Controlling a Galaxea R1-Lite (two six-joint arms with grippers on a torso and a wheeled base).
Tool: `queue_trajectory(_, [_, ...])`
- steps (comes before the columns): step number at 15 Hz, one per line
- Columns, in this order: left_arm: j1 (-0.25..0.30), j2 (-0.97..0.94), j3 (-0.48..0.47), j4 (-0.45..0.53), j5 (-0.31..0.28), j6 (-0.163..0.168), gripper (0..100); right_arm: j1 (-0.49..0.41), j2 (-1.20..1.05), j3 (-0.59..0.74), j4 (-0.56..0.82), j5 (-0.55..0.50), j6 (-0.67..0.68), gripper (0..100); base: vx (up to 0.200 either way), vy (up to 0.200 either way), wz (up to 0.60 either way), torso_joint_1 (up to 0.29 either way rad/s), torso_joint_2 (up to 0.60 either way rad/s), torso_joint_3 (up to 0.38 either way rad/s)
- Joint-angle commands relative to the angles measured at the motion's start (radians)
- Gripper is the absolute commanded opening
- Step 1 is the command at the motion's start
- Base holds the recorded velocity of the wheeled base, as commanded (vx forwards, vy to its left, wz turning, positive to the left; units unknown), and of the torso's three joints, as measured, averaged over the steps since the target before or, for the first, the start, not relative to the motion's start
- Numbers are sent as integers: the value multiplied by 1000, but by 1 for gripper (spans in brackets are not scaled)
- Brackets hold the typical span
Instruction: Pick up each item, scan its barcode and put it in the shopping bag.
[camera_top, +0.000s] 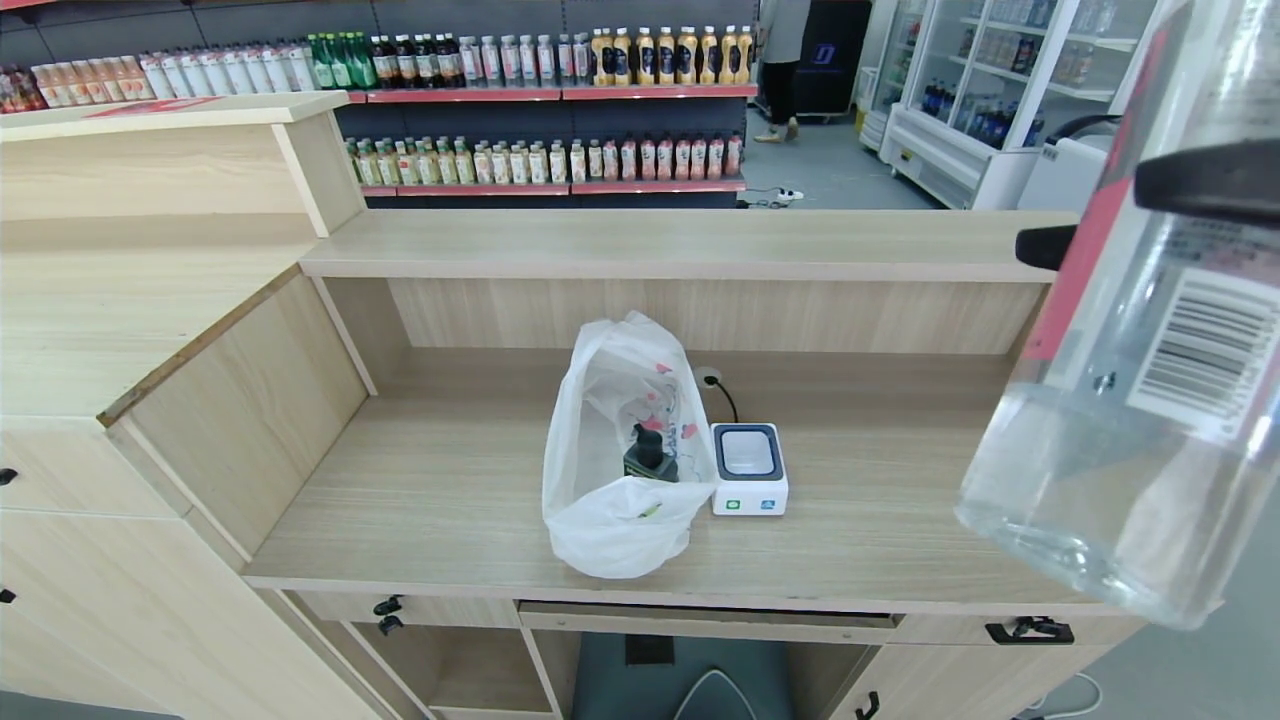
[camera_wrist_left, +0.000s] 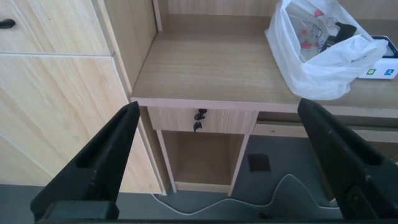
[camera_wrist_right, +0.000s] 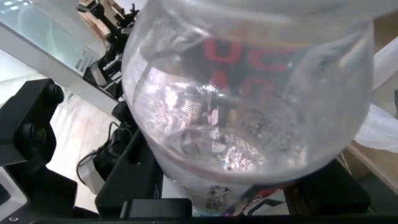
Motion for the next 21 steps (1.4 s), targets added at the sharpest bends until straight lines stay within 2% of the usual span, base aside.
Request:
queue_trajectory(1, [0,0,2,1,0,0,100,35,16,-67,69,-3,12,0,0,0,0,0,0,0])
queue_trajectory(2, [0,0,0,0,0,0,100,61,26,-106,116,-20,14,0,0,0,0,0,0,0])
queue_trajectory(6, [0,0,2,0,0,0,100,104,91,-165,123,-35,9,0,0,0,0,0,0,0])
queue_trajectory(10, [0,0,0,0,0,0,100,163,140,-214,109,-170,5,0,0,0,0,0,0,0])
queue_trajectory(17, [0,0,0,0,0,0,100,249,135,-200,152,-167,-57,0,0,0,0,0,0,0])
queue_trajectory(21, [0,0,0,0,0,0,100,259,138,-197,149,-158,-118,0,0,0,0,0,0,0])
